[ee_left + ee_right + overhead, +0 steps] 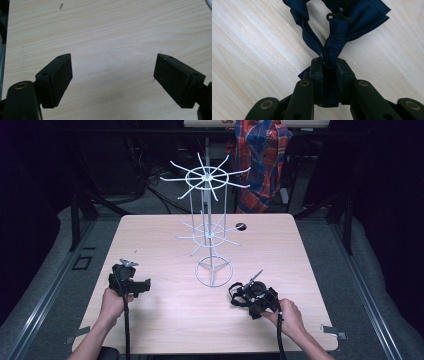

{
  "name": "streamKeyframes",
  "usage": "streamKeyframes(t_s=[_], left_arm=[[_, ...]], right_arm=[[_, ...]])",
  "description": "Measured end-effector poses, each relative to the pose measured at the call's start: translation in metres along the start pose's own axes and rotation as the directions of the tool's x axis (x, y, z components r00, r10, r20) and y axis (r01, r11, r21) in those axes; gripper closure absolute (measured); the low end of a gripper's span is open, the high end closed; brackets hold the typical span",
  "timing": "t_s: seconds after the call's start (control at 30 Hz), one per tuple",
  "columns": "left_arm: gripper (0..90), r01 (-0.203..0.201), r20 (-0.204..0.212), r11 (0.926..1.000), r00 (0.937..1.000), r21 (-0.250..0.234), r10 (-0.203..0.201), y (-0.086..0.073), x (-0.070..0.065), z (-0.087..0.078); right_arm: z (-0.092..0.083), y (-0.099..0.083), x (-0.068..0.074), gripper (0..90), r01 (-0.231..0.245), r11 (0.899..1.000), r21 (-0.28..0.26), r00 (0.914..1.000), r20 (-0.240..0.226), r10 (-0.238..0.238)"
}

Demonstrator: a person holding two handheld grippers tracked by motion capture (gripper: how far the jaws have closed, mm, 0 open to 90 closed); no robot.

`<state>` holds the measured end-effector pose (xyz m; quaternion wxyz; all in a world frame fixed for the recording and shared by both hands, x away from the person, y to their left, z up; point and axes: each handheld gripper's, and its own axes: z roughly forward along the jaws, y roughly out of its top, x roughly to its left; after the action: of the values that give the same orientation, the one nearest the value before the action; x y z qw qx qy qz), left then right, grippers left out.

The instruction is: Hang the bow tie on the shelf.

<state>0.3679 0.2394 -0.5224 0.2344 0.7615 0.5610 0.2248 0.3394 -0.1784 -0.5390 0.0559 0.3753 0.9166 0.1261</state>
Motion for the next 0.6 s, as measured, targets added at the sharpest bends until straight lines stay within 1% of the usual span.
streamKeyframes(t_s=[0.03,0.07,0.1,0.13,0.27,0.3,0.37,0.4,0.43,0.47,0.5,0.6], left_arm=[[15.6,0.0,0.0,1.0,1.0,0.0,0.0,0.0,0.0,0.0],[15.6,0.0,0.0,1.0,1.0,0.0,0.0,0.0,0.0,0.0],[15.7,0.0,0.001,1.0,1.0,0.001,0.0,0.0,0.0,0.0],[15.6,0.0,0.001,1.0,1.0,0.001,0.0,0.0,0.0,0.0],[15.6,0.001,0.001,1.0,1.0,0.0,-0.001,0.0,0.0,0.0],[15.7,0.0,0.001,1.0,1.0,0.0,0.0,0.0,0.0,0.0],[15.7,-0.001,0.001,1.0,1.0,0.0,0.001,0.0,0.0,0.0],[15.7,0.0,0.001,1.0,1.0,0.0,0.0,0.0,0.0,0.0],[15.7,0.0,0.001,1.0,1.0,0.001,0.0,0.0,0.0,0.0],[15.6,0.0,0.002,1.0,1.0,0.001,0.0,0.0,0.0,0.0],[15.7,0.0,0.002,1.0,1.0,0.001,0.0,0.0,0.0,-0.001],[15.6,0.0,0.002,1.0,1.0,0.0,0.0,0.0,0.0,0.0]], right_arm=[[-0.003,0.0,0.0,78.0,-0.003,1.0,-0.006,1.0,0.008,0.004],[-0.005,0.0,-0.001,77.9,0.005,1.0,-0.003,0.9998,0.019,-0.005],[-0.006,0.0,-0.001,77.9,-0.001,1.0,-0.018,0.9999,0.017,0.001],[-0.008,0.0,-0.002,77.9,0.004,1.0,-0.02,0.9998,0.02,-0.004],[-0.013,-0.002,-0.005,77.8,-0.005,0.999,-0.039,0.9997,0.022,0.006],[-0.014,-0.003,-0.007,77.8,-0.016,0.998,-0.053,0.9996,0.021,0.017],[-0.015,-0.003,-0.008,77.8,-0.015,0.998,-0.057,0.9997,0.016,0.016],[-0.017,-0.003,-0.009,77.8,-0.015,0.998,-0.056,0.9997,0.021,0.016],[-0.017,-0.004,-0.009,77.8,-0.023,0.997,-0.07,0.9995,0.018,0.024],[-0.019,-0.004,-0.01,77.7,-0.018,0.998,-0.063,0.9995,0.025,0.02],[-0.02,-0.004,-0.011,77.7,-0.018,0.997,-0.069,0.9996,0.019,0.02],[-0.022,-0.006,-0.012,77.6,-0.032,0.996,-0.079,0.9992,0.02,0.033]])
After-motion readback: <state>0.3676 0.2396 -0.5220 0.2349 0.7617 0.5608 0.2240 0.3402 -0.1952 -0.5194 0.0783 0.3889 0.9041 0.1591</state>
